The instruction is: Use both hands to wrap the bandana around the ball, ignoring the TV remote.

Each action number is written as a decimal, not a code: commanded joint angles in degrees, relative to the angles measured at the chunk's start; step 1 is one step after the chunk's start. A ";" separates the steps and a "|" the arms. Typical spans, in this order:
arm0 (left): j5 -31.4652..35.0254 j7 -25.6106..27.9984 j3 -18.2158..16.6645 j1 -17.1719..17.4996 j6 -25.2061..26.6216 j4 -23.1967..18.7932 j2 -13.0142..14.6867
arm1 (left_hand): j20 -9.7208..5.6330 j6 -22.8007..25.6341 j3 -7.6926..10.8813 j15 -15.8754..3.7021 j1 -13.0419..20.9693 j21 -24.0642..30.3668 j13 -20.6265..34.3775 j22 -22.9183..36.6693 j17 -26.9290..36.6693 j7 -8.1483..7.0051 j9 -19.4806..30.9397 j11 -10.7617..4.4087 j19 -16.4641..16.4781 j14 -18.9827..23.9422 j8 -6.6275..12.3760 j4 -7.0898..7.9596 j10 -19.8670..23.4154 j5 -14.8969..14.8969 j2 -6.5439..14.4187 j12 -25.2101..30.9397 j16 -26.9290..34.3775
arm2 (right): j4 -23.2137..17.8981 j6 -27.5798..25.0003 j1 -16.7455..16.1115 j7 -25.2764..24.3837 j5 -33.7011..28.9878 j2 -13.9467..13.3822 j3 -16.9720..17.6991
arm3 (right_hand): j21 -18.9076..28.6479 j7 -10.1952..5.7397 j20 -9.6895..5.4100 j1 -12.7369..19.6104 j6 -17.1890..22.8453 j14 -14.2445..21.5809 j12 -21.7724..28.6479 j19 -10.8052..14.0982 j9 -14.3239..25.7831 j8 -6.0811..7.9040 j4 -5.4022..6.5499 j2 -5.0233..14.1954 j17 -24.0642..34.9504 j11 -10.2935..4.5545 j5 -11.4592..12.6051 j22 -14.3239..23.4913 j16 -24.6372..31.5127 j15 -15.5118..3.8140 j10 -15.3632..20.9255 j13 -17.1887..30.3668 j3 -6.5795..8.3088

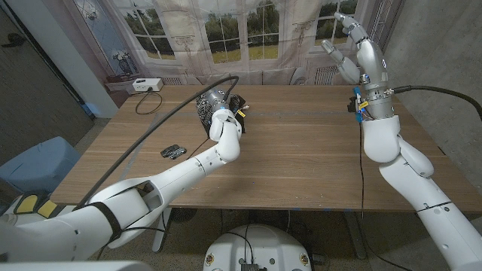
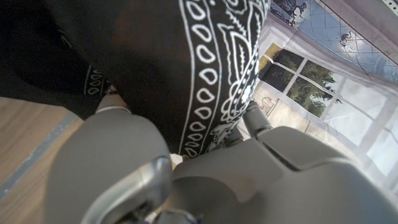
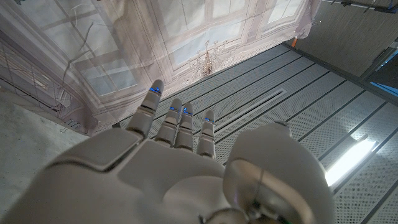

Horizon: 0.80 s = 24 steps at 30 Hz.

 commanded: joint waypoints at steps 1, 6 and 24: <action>3.05 -11.73 -0.89 -0.65 -5.58 -2.73 0.84 | 3.16 -8.16 -1.74 2.44 -5.53 -7.43 -2.25 0.31 -0.54 -0.52 -0.15 0.30 -8.12 -8.10 -0.48 1.89 -7.63 0.42 0.49 -0.30 -0.08 | -0.74 -0.44 -0.05 -0.19 -1.05 0.38 -0.52 | -0.32 -0.01 -0.08 -0.30 0.38 0.49 -0.04 0.67 0.12 -0.11 -0.17 -0.04 0.11 0.03 0.32 0.22 0.46 0.06 0.34 -0.01 -0.11; -0.63 -13.22 -3.65 0.29 -7.57 -7.13 1.82 | 4.65 -16.82 -3.90 6.04 -12.84 -13.29 -4.06 0.53 -0.43 -0.37 -0.28 2.00 -14.11 -17.62 -0.22 4.44 -16.57 -0.01 1.92 -0.11 -0.07 | -1.01 -0.99 0.02 -0.32 -1.51 0.68 -0.91 | -0.37 0.00 -0.12 -0.33 0.41 0.55 -0.05 0.71 0.13 -0.13 -0.14 0.02 0.08 -0.01 0.36 0.22 0.47 0.06 0.43 -0.01 -0.11; -25.64 14.10 -15.42 9.63 -8.51 -27.44 5.35 | 4.42 -16.52 -5.45 7.32 -18.01 -12.87 -4.85 0.76 -0.56 -0.01 -0.46 2.63 -17.73 -18.23 1.39 4.81 -17.48 -0.14 3.29 1.97 1.64 | 0.22 -2.06 2.00 0.28 -0.36 1.06 -3.55 | -0.50 -0.09 -0.14 -0.80 0.55 0.57 -0.14 0.82 0.13 -0.17 0.08 0.00 0.03 -0.05 0.37 0.23 0.46 0.11 0.48 -0.01 -0.26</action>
